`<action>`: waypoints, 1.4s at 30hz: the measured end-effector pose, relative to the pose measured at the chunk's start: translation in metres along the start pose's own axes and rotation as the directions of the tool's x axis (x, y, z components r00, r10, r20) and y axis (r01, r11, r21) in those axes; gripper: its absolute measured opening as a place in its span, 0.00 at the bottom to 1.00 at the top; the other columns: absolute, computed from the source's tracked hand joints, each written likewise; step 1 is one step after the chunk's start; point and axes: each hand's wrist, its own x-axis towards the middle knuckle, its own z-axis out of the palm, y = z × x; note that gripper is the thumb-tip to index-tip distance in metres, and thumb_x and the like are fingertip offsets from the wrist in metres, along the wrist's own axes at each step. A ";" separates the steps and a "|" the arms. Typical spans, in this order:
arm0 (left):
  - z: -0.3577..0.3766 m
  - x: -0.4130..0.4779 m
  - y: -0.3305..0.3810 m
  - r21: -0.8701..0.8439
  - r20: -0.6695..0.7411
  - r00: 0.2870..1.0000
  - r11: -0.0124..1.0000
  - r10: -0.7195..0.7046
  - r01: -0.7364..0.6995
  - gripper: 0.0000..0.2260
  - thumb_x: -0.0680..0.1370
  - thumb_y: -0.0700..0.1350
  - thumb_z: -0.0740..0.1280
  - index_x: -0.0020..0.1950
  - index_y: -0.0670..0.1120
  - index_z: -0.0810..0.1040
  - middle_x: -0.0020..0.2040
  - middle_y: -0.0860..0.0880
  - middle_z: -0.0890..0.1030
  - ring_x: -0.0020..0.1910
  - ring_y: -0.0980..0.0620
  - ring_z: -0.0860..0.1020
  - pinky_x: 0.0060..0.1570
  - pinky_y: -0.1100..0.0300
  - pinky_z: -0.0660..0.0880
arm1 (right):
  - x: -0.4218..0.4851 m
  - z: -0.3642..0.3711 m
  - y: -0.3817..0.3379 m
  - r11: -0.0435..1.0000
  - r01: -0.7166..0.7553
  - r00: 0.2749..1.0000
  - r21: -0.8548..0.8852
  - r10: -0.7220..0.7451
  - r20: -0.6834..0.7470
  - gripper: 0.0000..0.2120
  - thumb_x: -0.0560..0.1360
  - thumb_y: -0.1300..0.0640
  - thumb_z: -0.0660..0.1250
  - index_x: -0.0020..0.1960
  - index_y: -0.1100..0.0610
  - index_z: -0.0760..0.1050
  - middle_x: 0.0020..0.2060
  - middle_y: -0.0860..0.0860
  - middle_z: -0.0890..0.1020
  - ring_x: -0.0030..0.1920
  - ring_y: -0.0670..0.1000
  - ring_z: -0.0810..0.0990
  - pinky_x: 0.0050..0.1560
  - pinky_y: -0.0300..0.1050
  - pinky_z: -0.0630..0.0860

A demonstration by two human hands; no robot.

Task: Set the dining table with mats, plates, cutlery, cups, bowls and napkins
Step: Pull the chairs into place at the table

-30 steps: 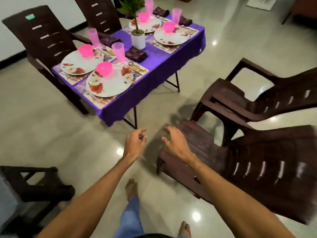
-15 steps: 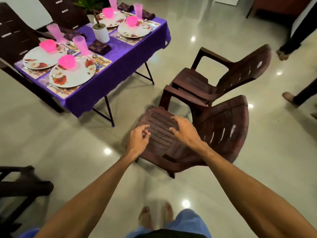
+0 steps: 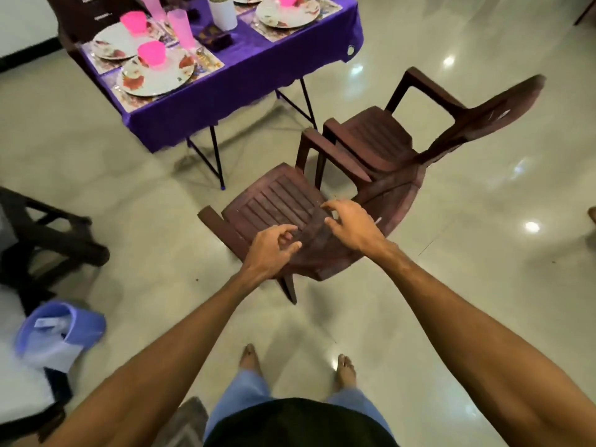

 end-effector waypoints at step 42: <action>-0.037 0.105 -0.045 0.573 0.125 0.980 0.818 -0.155 0.056 0.23 0.80 0.44 0.64 0.75 0.54 0.67 0.67 0.51 0.78 0.62 0.49 0.78 0.59 0.49 0.74 | 0.183 0.014 0.014 0.744 0.540 0.806 -0.393 -0.324 0.495 0.22 0.75 0.49 0.66 0.69 0.43 0.73 0.62 0.46 0.80 0.63 0.54 0.78 0.61 0.56 0.69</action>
